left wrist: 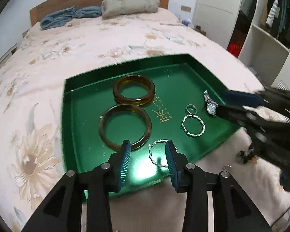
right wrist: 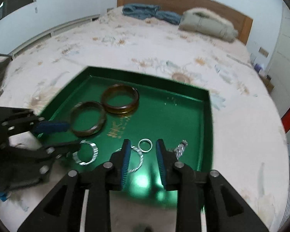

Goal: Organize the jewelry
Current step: 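Open both grippers over the green tray and lift them away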

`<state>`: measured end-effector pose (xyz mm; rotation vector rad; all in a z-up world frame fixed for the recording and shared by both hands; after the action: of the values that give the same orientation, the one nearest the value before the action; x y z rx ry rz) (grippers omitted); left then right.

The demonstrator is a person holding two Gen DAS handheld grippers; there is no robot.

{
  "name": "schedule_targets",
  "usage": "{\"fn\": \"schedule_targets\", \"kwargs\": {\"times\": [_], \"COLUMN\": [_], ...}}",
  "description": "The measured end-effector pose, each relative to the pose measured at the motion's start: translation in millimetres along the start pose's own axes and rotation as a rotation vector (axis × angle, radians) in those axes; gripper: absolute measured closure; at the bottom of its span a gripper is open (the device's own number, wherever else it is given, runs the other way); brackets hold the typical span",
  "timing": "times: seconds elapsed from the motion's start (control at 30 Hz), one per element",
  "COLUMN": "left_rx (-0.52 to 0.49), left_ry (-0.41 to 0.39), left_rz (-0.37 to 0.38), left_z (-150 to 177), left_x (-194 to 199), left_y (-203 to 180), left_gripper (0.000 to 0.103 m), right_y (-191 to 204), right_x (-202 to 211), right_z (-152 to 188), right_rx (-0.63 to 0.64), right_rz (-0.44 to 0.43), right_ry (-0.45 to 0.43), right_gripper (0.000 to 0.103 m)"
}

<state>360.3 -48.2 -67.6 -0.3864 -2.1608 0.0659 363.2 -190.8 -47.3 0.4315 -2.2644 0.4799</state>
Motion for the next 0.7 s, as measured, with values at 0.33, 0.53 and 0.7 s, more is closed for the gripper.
{"fn": "schedule_targets", "kwargs": {"times": [0.33,0.53,0.7], "left_rx": [0.022,0.065,0.113], "left_ry": [-0.096,-0.088,-0.093], "left_rz": [-0.04,-0.071,-0.082], "left_z": [68.0,113.8,133.7], "left_x": [86.1,118.2,139.4], "left_y": [9.3,22.8,30.4], "left_gripper": [0.062,0.061,0.061], "right_y": [62.1,87.6,106.7], "right_x": [114.3,154.0,183.3], "right_z": [54.5,87.1,104.6], "right_rx": [-0.055,-0.101,-0.088], "right_rz": [0.134,0.17,0.199], "right_ry": [-0.036,-0.038,-0.048], "right_gripper": [0.068,0.066,0.066]}}
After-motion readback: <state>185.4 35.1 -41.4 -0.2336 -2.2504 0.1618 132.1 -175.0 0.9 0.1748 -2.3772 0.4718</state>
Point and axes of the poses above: each gripper's, at about its wrist camera, not at the fingertips, and x roughly against the way its jaws point, y to its left, z to its underside, the point moved 1 cm from there along -x, roughly the way its jaws point, and after that the axes turned 11 degrees about x, right-handed, at the moved point
